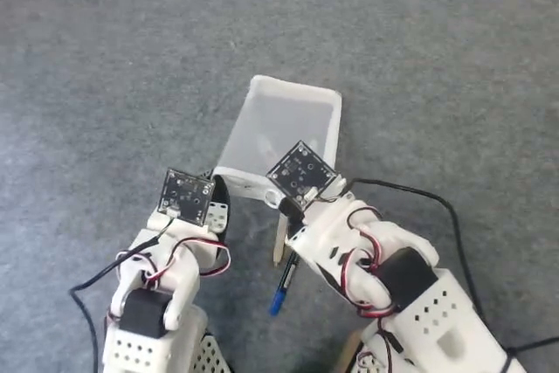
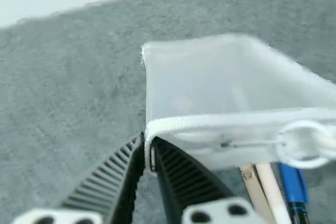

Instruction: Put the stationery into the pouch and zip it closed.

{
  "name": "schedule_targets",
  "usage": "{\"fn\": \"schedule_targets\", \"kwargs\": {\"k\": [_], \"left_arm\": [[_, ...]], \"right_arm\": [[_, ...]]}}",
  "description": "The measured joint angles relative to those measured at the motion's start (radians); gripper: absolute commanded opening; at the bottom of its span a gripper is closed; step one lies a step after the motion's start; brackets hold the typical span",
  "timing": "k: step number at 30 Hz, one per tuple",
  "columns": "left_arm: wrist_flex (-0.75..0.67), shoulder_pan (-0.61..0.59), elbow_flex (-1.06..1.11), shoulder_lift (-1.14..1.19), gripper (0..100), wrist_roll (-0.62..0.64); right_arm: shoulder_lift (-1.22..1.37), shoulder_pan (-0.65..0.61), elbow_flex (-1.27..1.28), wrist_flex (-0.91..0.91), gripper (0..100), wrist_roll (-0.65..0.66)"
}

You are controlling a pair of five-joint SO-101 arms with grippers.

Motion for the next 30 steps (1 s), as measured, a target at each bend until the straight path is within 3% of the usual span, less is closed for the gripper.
{"fn": "schedule_targets", "kwargs": {"k": [10,19,30], "left_arm": [[0.037,-0.009,-0.029,0.000,1,0.000],[0.037,-0.161,-0.054,0.000,1,0.012],[0.037,-0.233,-0.069,0.000,1,0.015]], "right_arm": [[0.000,0.049,0.000,0.000,0.6,0.000],[0.000,0.069,-0.002,0.000,0.6,0.000],[0.000,0.106,-0.002,-0.021,0.6,0.000]]}}
